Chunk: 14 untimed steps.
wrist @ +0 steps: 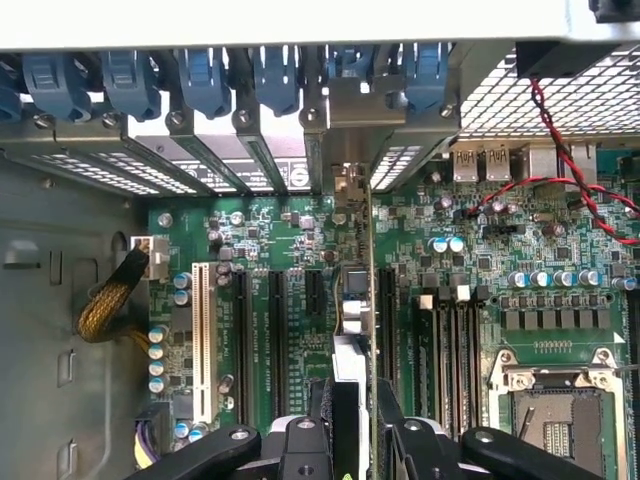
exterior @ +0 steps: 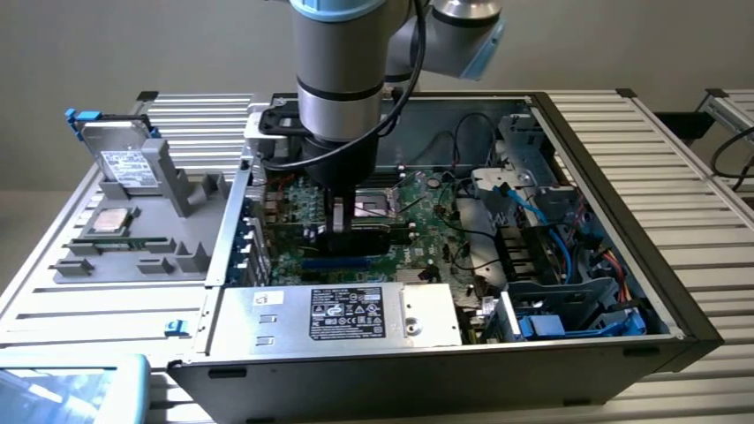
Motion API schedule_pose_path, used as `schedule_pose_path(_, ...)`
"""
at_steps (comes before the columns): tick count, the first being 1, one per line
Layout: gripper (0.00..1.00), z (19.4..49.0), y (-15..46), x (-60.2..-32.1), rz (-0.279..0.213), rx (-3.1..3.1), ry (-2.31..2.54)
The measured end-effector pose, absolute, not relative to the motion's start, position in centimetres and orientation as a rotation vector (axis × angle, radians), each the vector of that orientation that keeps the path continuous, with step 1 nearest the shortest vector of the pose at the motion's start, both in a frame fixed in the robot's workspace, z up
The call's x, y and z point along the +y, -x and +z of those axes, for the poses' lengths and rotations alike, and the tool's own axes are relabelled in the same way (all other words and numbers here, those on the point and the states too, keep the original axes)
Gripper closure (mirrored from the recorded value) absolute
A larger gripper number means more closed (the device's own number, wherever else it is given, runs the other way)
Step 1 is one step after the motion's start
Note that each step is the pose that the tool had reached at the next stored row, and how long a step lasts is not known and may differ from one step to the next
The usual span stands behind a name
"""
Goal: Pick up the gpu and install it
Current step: 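Insert the gpu into the slot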
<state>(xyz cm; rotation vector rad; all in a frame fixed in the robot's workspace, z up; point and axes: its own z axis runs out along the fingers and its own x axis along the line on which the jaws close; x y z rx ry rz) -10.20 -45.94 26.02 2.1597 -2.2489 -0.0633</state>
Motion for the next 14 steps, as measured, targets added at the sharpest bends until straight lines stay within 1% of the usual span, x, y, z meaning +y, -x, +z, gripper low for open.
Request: schedule_pose_path(14, 0.72, 25.99, 10.24, -46.09, -0.079, -2.253, -2.165)
